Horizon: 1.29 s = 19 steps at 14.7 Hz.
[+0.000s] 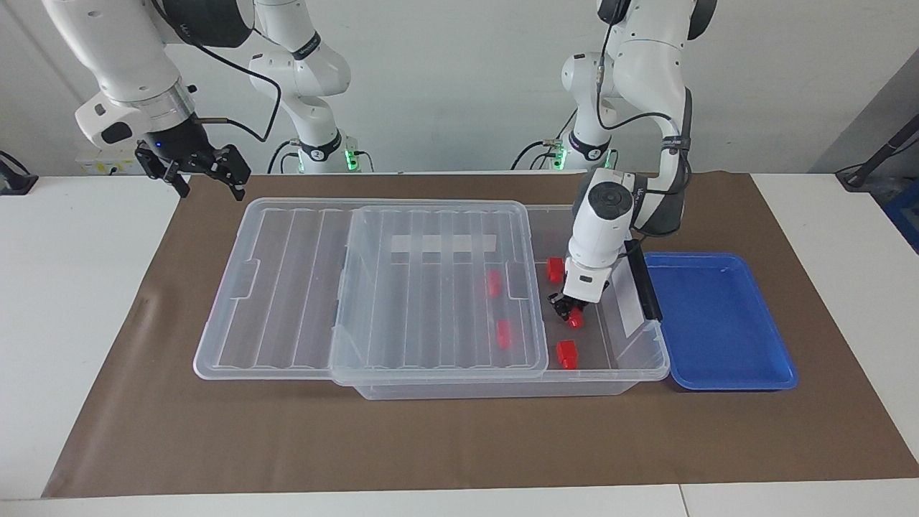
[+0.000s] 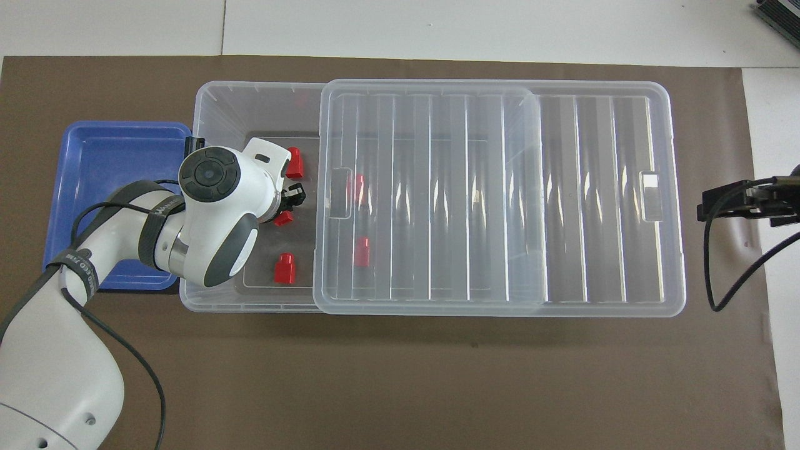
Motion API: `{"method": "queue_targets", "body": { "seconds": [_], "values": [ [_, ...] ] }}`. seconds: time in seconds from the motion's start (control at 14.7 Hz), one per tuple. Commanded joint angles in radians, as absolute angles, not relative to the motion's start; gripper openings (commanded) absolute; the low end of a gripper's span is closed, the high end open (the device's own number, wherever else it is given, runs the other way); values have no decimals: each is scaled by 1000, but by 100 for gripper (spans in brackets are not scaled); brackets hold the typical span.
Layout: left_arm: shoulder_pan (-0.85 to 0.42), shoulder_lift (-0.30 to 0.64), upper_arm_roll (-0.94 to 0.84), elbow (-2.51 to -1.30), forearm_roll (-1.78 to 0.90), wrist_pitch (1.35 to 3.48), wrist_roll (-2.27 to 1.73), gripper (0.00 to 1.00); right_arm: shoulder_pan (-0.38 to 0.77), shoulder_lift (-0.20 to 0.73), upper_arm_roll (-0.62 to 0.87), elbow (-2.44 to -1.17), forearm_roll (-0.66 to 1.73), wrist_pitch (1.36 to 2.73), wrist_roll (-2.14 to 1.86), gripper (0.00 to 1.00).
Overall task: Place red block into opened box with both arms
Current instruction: 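Carry the red block into the opened box with the left gripper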
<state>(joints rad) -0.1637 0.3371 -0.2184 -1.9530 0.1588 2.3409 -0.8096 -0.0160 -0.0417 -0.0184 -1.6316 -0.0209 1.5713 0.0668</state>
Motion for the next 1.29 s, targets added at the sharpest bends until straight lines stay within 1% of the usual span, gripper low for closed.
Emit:
{"method": "queue_targets", "body": {
  "seconds": [0.0,0.27,0.41,0.54,1.02,1.16,1.22],
  "values": [
    [-184,336,-204,-1960,179,2353,-868,100,-21,-46,-15,-1624,0,1568,55,100],
    [-192,336,-204,-1927,179,2306,-949,100,-25,-46,-15,-1626,0,1566,54,100],
    [-196,324,-204,-1878,179,2202,-953,100,-25,-46,-15,-1624,0,1566,54,100],
    [-198,290,-204,-1859,179,2126,-1012,100,-25,-46,-17,-1626,0,1568,55,100],
    [-187,210,-199,-1858,179,2074,-1299,100,-25,-46,-17,-1624,0,1568,54,100],
    [-184,207,-198,-1847,179,2079,-1437,100,-25,-46,-15,-1626,0,1568,54,100],
    [-181,207,-196,-1823,193,2072,-1472,100,-25,-46,-17,-1626,0,1568,55,100]
  ]
}}
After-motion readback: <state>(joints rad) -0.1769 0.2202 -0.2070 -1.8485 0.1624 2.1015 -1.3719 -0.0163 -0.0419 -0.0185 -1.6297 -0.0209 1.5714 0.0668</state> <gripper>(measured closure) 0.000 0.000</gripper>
